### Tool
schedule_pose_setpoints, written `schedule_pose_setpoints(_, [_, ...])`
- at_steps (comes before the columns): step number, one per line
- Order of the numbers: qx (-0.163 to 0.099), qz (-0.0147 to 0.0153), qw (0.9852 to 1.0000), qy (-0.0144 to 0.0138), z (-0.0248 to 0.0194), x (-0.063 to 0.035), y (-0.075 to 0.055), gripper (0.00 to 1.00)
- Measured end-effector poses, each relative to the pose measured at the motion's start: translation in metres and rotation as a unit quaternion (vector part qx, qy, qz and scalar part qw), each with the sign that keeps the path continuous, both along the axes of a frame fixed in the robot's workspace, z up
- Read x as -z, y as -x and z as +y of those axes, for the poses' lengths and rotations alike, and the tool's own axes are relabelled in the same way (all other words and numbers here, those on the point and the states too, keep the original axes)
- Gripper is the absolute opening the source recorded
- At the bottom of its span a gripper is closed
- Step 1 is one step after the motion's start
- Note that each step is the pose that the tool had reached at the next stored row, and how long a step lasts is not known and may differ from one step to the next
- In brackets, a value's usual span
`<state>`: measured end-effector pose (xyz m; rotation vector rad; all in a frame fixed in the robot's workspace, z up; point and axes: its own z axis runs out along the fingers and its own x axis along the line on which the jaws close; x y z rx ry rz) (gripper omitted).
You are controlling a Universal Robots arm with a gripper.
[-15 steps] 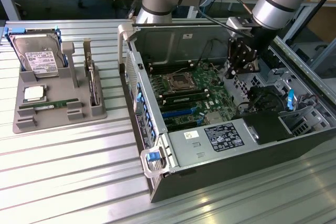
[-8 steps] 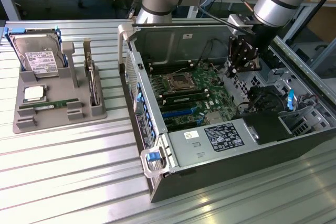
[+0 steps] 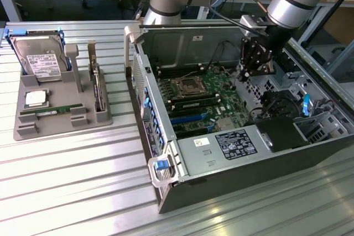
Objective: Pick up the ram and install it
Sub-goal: 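Press down the ram until it locks into place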
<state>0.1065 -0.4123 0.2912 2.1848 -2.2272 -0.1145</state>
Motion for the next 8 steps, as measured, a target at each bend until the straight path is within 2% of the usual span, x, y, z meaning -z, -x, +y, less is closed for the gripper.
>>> schedule_pose_setpoints(4, [0.020,0.0000,0.9998,0.0000,0.0000,0.0000,0.0000,0.10])
schedule_pose_setpoints(8, [0.046,0.0000,0.9990,0.0000,0.0000,0.0000,0.0000,0.10])
